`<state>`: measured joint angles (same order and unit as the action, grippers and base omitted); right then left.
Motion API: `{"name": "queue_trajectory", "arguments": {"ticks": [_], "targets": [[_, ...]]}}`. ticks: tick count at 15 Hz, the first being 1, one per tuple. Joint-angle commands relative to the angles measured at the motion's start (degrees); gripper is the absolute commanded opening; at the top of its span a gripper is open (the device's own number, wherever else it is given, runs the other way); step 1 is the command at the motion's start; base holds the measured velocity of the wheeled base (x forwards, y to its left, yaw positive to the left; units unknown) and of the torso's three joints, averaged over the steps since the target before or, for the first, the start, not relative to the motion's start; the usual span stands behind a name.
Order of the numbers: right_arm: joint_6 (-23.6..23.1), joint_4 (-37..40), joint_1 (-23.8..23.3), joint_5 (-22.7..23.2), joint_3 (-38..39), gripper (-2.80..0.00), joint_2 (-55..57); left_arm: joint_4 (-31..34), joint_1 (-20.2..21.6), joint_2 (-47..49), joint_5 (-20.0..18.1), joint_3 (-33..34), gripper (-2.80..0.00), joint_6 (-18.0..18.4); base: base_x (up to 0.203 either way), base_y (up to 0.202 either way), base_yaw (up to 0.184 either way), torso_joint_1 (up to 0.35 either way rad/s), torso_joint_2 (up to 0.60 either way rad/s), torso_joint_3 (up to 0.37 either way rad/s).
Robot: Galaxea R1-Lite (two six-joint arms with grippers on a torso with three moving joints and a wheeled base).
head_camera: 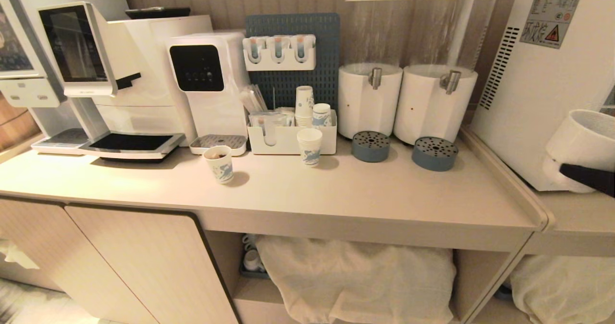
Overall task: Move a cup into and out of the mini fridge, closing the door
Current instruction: Put the ceramic cup in the freezer
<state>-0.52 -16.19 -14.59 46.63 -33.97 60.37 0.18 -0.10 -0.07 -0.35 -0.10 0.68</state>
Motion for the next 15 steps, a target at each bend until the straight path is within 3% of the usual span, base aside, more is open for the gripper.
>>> {"name": "queue_trajectory", "arguments": {"ticks": [1, 8, 15], "targets": [[-0.01, 6.48, -1.73, 1.79, 0.62, -2.80, -11.42, -0.01, 0.01, 0.07, 0.00, 0.01, -2.80, 0.02, 0.000, 0.000, 0.000, 0.000, 0.00, 0.000], [-0.52, 23.74, -2.24, 7.94, 0.64, -2.80, -24.18, -0.01, 0.01, 0.07, -0.08, 0.01, -2.80, 0.36, 0.000, 0.000, 0.000, 0.000, 0.00, 0.000], [0.07, 24.01, -2.10, 11.66, -0.31, -2.80, -24.70, -0.01, 0.01, 0.07, -0.06, 0.01, -2.80, 0.37, 0.000, 0.000, 0.000, 0.000, 0.00, 0.000]]}}
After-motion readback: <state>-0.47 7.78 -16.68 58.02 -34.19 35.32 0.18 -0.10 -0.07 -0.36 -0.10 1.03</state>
